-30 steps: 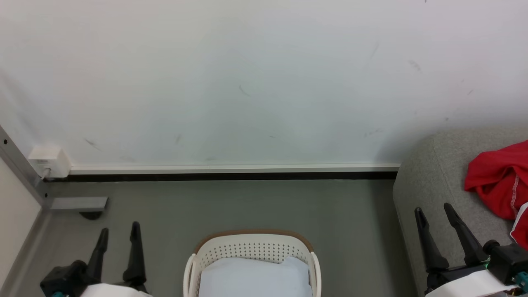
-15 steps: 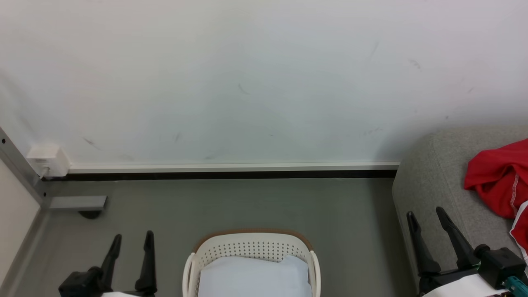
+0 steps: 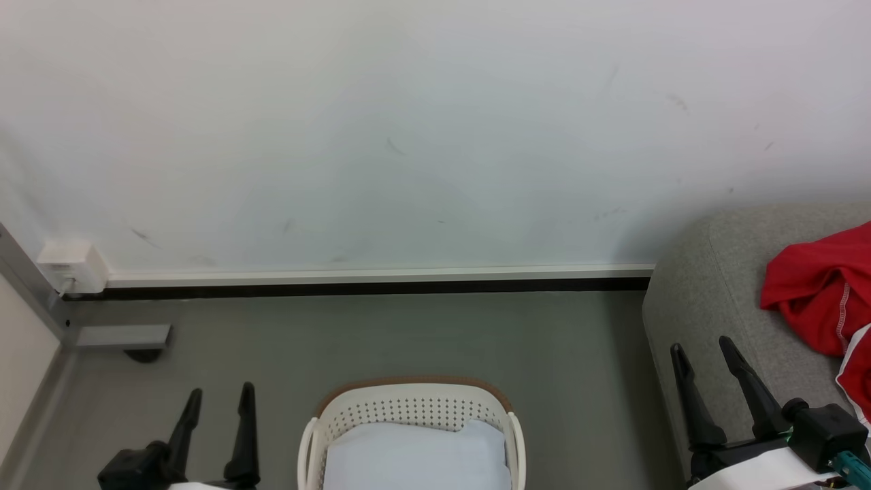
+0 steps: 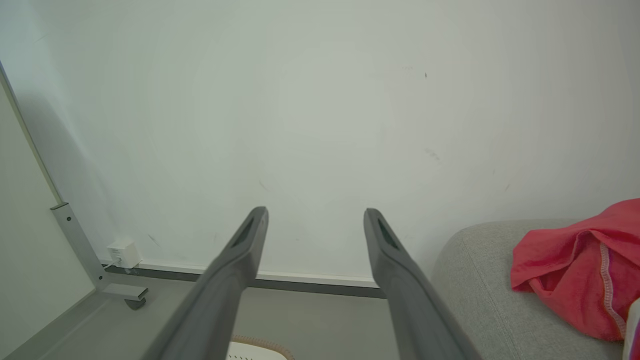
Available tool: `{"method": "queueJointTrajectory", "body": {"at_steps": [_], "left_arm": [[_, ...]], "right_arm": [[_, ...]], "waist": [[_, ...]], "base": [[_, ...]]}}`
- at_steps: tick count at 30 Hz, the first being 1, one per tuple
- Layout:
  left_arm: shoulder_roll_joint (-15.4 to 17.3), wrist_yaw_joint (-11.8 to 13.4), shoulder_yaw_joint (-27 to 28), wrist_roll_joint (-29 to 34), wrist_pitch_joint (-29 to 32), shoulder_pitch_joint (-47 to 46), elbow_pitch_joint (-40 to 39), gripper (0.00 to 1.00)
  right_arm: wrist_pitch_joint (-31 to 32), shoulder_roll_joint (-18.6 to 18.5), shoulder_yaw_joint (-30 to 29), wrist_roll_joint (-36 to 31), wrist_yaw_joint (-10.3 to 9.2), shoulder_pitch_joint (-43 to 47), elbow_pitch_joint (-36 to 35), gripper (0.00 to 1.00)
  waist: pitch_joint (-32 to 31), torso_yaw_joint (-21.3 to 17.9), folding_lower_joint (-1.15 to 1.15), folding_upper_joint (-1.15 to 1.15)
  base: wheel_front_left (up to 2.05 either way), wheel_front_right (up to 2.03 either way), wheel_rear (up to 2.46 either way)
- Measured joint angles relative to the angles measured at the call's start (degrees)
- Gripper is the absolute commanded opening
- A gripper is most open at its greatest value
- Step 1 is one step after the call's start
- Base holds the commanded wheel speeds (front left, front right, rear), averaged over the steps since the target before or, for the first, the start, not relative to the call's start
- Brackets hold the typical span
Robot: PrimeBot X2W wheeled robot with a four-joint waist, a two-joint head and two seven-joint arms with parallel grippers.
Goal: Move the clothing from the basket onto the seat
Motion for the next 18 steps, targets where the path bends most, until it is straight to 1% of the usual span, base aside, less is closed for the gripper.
{"method": "queueJointTrajectory", "body": {"at_steps": [6, 18], "left_arm": [[-0.1, -0.4, 0.4, 0.0, 0.0, -0.2, 0.4, 1.0], [-0.1, -0.4, 0.5, -0.3, 0.0, -0.5, 1.0, 1.0]], "right_arm": [[0.0, 0.0, 0.0, 0.2, 0.0, -0.1, 0.0, 1.0], [0.0, 0.0, 0.3, 0.4, 0.0, -0.2, 0.1, 1.0]], "waist": [[-0.1, -0.1, 0.0, 0.0], [-0.1, -0.2, 0.0, 0.0]], "base": [[0.0, 0.0, 0.0], [0.0, 0.0, 0.0]]}}
